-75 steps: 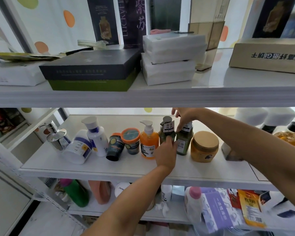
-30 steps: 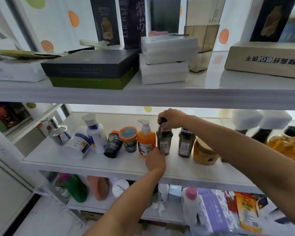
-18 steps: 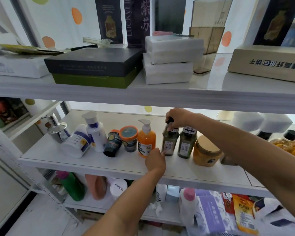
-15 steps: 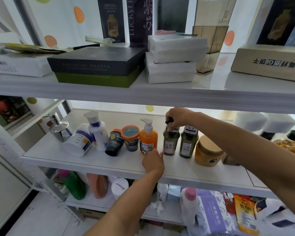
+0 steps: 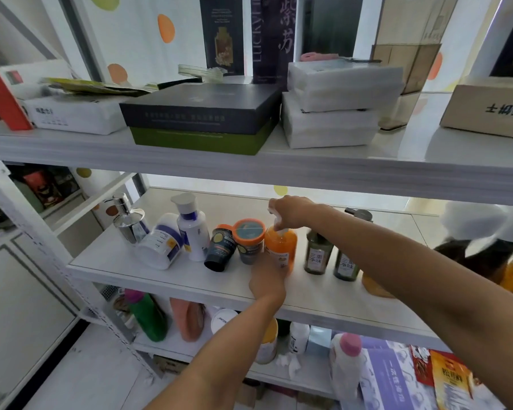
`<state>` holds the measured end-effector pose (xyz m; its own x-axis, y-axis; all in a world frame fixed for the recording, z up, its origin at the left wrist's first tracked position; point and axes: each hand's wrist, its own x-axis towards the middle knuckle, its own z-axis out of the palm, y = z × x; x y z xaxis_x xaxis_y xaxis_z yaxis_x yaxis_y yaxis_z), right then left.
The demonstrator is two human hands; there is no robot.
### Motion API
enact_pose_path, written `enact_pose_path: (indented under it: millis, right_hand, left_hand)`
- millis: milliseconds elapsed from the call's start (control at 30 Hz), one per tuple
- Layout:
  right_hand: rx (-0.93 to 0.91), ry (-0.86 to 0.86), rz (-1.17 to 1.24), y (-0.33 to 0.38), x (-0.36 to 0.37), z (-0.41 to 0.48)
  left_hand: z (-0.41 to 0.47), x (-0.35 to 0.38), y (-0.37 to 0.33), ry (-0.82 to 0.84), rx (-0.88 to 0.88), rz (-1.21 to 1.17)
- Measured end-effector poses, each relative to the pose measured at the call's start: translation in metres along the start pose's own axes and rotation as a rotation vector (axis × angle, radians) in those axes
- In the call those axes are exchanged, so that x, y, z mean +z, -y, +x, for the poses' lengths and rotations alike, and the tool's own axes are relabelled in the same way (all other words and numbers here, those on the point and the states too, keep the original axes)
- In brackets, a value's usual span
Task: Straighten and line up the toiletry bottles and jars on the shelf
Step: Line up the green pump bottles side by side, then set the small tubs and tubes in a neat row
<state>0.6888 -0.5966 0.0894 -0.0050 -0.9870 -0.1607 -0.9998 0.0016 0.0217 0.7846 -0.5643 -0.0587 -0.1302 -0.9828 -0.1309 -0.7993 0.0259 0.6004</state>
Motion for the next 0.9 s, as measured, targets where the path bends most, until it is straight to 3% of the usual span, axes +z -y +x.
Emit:
enact_pose_path:
  millis: [433, 600, 733, 900]
  right_hand:
    - [0.053, 0.040, -0.004, -0.012, -0.007, 0.005]
    - [-0.094, 0.011, 0.023, 0.023, -0.011, 0.020]
    - [-0.151, 0.029, 0.054, 0.065, -0.004, 0.047]
    - [-0.073, 0.109, 0.009, 0.097, 0.010, 0.072]
  left_hand:
    - [0.006, 0.004, -0.003, 0.048, 0.139, 0.042]
    - [0.006, -0.009, 0.033, -0.009, 0.241, 0.170]
    - [0.012, -0.033, 0.075, -0.070, 0.167, 0.152]
    - [0.031, -0.076, 0.119, -0.083, 0.030, 0.045]
